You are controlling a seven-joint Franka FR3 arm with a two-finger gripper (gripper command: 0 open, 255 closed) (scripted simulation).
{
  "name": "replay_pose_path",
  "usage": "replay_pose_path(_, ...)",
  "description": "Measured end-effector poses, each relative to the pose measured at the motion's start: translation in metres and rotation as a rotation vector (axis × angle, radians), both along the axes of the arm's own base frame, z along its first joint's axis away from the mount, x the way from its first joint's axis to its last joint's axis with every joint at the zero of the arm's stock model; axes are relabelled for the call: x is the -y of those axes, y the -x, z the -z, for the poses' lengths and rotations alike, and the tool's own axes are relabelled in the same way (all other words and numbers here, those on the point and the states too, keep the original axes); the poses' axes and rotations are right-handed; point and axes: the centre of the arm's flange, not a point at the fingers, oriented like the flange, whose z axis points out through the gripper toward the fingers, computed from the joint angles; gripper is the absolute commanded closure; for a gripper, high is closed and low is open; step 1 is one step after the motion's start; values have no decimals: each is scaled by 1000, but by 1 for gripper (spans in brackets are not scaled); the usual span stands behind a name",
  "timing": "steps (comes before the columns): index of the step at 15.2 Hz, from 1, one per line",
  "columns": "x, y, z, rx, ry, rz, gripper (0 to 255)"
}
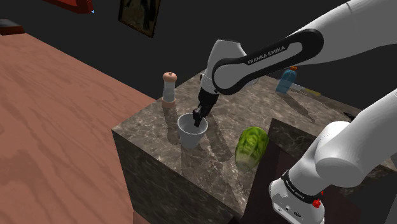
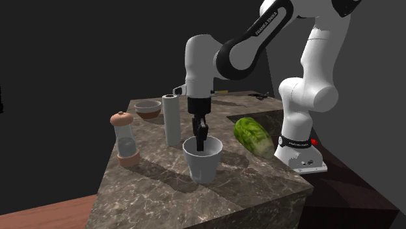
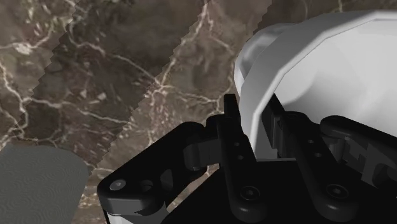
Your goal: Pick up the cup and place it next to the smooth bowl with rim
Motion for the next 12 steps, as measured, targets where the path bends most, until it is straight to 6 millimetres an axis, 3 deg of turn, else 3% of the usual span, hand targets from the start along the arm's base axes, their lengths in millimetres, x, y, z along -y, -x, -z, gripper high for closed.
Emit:
replay_pose_path(4,0,0,-2,0,0,0,255)
replay_pose_path(12,0,-1,-42,-1,0,0,255)
